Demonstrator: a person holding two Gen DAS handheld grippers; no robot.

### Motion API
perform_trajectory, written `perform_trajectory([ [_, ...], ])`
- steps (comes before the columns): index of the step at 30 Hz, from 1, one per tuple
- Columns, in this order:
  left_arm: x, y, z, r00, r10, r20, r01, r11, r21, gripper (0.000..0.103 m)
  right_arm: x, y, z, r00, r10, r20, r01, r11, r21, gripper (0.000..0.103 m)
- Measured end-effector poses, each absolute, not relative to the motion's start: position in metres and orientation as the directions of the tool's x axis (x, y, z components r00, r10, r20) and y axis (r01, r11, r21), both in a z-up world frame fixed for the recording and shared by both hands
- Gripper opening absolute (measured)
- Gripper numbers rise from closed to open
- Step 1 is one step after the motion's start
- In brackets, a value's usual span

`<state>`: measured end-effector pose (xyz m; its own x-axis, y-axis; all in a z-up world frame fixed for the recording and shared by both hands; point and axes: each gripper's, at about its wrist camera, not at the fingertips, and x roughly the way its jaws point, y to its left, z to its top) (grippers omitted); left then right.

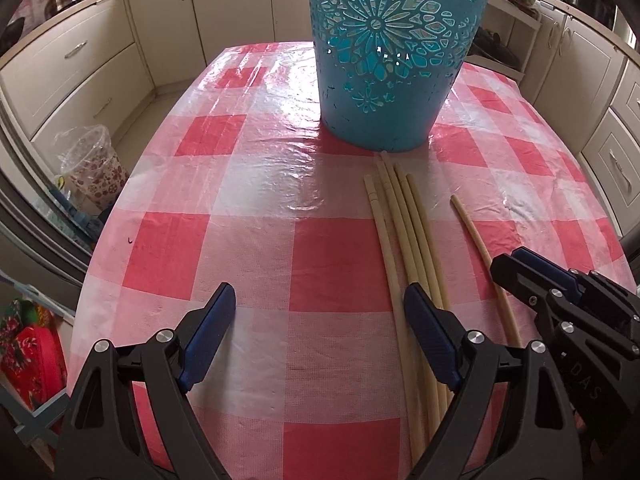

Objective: Organize utensils

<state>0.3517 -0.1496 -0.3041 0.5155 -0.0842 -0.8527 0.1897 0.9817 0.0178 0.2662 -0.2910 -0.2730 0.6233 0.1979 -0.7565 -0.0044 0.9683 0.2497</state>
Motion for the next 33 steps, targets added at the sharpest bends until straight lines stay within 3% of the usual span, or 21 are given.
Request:
perform_trajectory([
  [4,0.358,-0.151,-0.304,0.52,-0.074,-0.851,0.204,0.978,0.039,0.078,0.266,-0.294,-0.273,0.622,0.211,-0.754,-0.001,0.963,0.269,0.021],
  [7,0.365,-0.156,-0.302,0.518,-0.085,-0.851,0.232,0.972,0.045,0.065,0.266,-0.295,-0.274,0.623,0.215,-0.752,0.001,0.961,0.276,0.021],
  [10,0.374,-0.161,-0.3,0.513,-0.113,-0.851,0.268,0.963,0.033,0.046,0.266,-0.297,-0.274,0.624,0.218,-0.75,0.002,0.96,0.281,0.022],
  [14,0.379,-0.165,-0.299,0.491,-0.178,-0.852,0.349,0.937,0.005,0.013,0.265,-0.298,-0.274,0.625,0.222,-0.749,0.0,0.959,0.285,0.022],
  [15,0.379,-0.164,-0.298,0.482,-0.194,-0.854,0.368,0.93,-0.003,0.01,0.265,-0.298,-0.274,0.624,0.223,-0.749,0.0,0.958,0.285,0.022],
  [20,0.382,-0.157,-0.298,0.46,-0.178,-0.87,0.388,0.921,0.016,0.011,0.267,-0.299,-0.274,0.63,0.223,-0.744,0.005,0.957,0.291,0.027],
  [24,0.393,-0.154,-0.298,0.464,-0.138,-0.875,0.341,0.94,0.032,0.031,0.27,-0.297,-0.274,0.637,0.212,-0.741,0.006,0.96,0.28,0.029],
  [33,0.393,-0.162,-0.3,0.511,-0.115,-0.852,0.311,0.949,0.059,0.032,0.269,-0.288,-0.275,0.657,0.171,-0.734,-0.016,0.977,0.213,0.032],
])
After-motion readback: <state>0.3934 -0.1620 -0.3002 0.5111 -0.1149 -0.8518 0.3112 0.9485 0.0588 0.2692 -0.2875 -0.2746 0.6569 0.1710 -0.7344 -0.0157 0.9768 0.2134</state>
